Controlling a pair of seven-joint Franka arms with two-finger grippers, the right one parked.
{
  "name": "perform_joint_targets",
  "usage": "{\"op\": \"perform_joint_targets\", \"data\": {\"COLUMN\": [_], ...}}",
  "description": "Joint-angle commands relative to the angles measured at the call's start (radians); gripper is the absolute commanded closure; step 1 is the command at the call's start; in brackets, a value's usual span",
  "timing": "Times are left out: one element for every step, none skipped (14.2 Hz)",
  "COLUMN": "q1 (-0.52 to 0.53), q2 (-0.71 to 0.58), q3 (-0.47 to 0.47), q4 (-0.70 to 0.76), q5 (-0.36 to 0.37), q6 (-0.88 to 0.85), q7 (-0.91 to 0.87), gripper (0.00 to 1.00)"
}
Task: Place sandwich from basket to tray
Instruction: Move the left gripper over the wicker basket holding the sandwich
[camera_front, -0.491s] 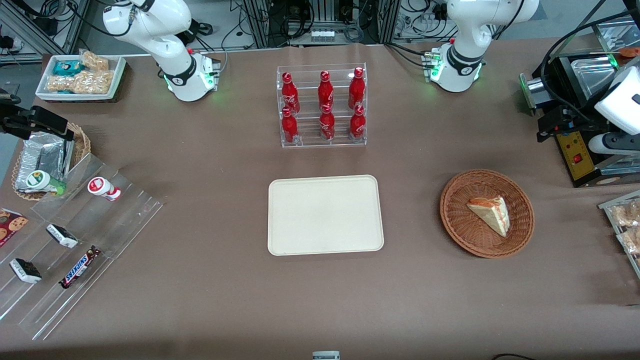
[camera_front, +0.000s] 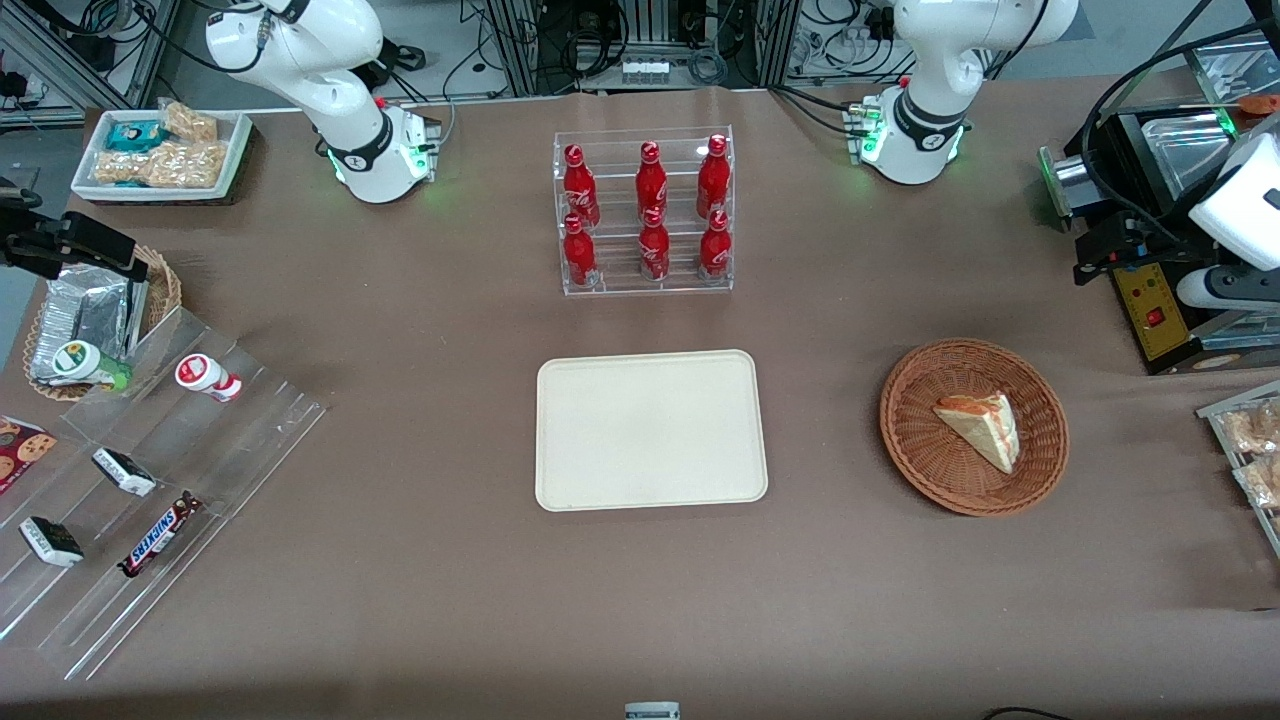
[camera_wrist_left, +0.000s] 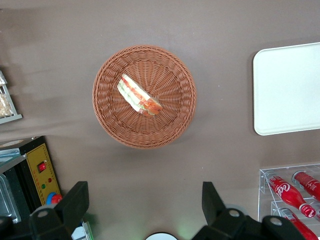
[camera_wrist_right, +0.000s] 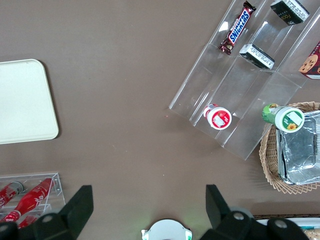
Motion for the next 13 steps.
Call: {"op": "perform_joint_targets", "data": {"q1": [0.001, 0.001, 0.001, 0.001, 0.0, -0.002, -0.002, -0.002, -0.002, -0.002, 0.001, 0.004, 0.007], "q2": [-0.003, -0.003, -0.003, -0.003, -0.003, -0.003, -0.001, -0.004, -0.009, -0.009, -0.009, -0.006, -0.003], "q3": [0.003, 0.003, 0.003, 0.003, 0.002, 0.002, 0.002, 0.002, 0.0, 0.002, 0.002, 0.003, 0.003], "q4": [-0.006, -0.008, -0.015, -0.04, -0.069, -0.101, -0.133, -0.185, -0.243, -0.305, -0.367, -0.426, -0.476], "q5": [-0.009, -0.004, -0.001, 0.0, 0.002, 0.003, 0.005, 0.005, 0.005, 0.006, 0.006, 0.006, 0.006], "q6": [0.003, 0.0, -0.006, -0.006, -0.003, 0.008, 0.029, 0.07, 0.123, 0.184, 0.257, 0.337, 0.405], "q7": [0.011, 0.011, 0.012, 0.011, 0.011, 0.009, 0.008, 0.008, 0.008, 0.008, 0.008, 0.002, -0.003], "gripper": [0.0, 0.0, 0.0, 0.0, 0.0, 0.0, 0.0, 0.0, 0.0, 0.0, 0.0, 0.0, 0.0]}}
